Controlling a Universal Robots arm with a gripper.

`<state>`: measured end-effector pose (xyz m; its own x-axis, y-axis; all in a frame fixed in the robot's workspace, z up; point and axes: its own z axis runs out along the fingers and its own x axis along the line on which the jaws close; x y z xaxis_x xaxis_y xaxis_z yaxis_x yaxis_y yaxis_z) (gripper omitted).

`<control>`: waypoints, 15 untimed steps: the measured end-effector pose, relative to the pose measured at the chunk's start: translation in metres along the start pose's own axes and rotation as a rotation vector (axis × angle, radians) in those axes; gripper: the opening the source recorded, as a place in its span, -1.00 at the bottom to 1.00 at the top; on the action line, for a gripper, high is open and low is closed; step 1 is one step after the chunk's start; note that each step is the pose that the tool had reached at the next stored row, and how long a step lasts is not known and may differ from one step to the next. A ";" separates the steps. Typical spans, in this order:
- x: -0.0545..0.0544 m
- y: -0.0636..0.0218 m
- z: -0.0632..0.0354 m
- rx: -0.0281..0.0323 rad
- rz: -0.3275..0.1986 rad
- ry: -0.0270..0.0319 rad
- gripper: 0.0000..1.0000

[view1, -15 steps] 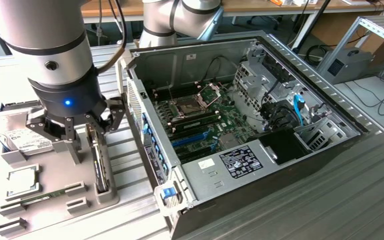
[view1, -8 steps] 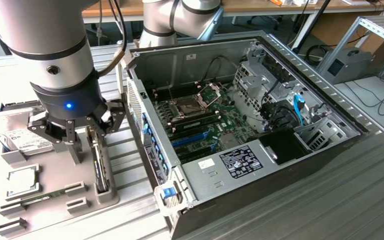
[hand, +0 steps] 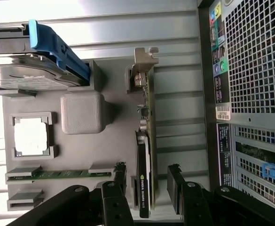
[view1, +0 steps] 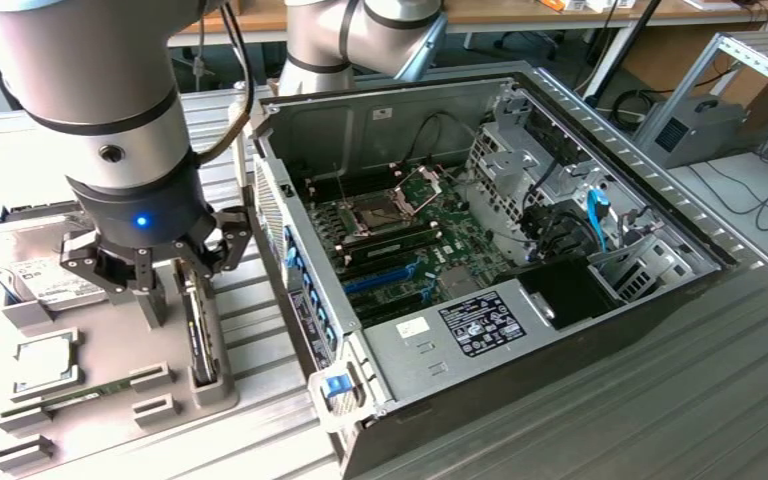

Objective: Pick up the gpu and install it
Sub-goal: 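Pick up the gpu and move the gpu toward the slot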

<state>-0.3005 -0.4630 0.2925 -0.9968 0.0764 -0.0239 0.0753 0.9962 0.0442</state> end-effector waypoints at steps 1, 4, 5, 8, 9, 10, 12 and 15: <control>0.000 0.0000 0.0009 0.0000 0.000 0.0000 -0.04; 0.000 -0.0002 0.0054 0.0000 0.000 0.0004 -0.04; 0.000 -0.0003 0.0079 0.0000 0.000 0.0007 -0.04; 0.000 -0.0005 0.0123 0.0001 0.000 0.0010 -0.04; 0.000 -0.0006 0.0132 0.0001 0.000 0.0011 -0.04; 0.000 -0.0006 0.0144 0.0000 0.000 0.0011 -0.04; 0.000 -0.0007 0.0168 0.0000 0.000 0.0013 -0.04; 0.000 -0.0009 0.0205 0.0001 0.000 0.0017 -0.04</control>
<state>-0.3005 -0.4630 0.2720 -0.9968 0.0764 -0.0222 0.0754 0.9962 0.0441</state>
